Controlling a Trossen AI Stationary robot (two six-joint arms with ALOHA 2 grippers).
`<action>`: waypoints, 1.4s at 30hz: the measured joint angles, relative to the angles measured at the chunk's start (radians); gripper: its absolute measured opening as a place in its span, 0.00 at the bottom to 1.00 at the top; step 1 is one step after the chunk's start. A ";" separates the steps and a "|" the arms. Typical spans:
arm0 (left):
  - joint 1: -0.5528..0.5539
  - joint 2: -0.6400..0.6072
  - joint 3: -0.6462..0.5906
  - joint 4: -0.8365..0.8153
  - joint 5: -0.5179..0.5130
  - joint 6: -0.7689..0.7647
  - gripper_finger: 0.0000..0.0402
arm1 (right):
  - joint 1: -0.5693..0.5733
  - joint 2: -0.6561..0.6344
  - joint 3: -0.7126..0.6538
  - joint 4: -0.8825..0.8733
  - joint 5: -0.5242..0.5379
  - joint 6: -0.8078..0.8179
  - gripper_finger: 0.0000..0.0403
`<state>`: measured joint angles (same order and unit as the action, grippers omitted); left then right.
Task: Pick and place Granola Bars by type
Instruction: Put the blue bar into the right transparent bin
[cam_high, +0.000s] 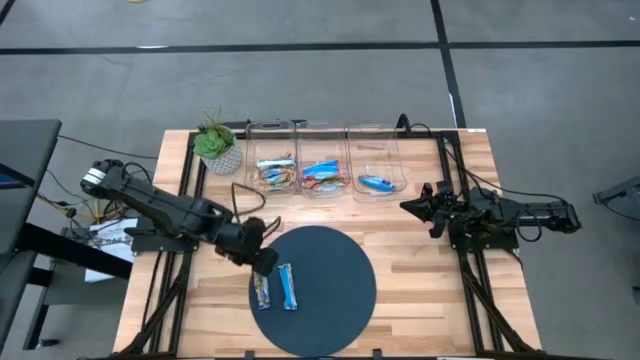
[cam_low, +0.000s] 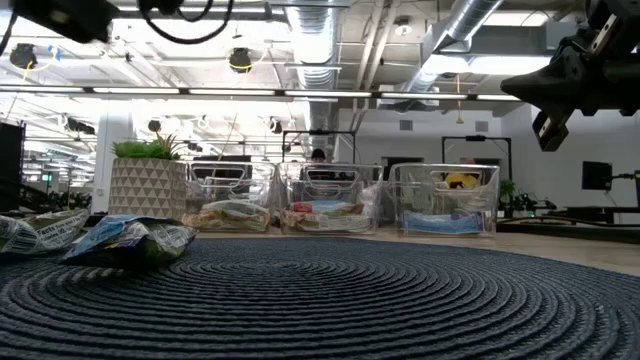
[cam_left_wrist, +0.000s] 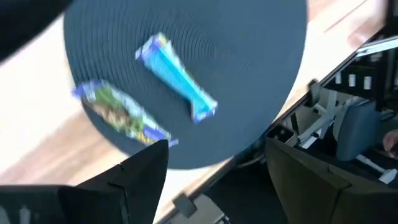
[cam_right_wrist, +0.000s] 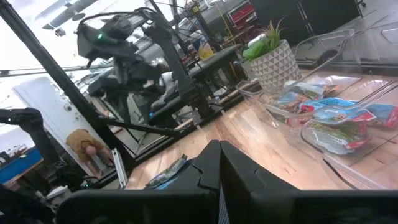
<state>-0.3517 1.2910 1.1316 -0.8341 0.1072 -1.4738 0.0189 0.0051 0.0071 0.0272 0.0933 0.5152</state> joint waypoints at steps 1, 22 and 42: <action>-0.021 0.005 0.000 0.000 -0.006 -0.024 0.65 | 0.000 0.000 0.000 0.000 0.000 0.000 0.00; -0.200 0.330 0.000 -0.060 -0.009 -0.379 0.65 | -0.001 0.001 0.000 -0.001 0.000 0.003 0.00; -0.200 0.513 0.000 0.034 -0.058 -0.426 0.65 | -0.001 0.001 -0.001 -0.001 0.000 0.062 0.00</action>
<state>-0.5518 1.8044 1.1320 -0.8006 0.0492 -1.8995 0.0181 0.0063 0.0063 0.0261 0.0933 0.5770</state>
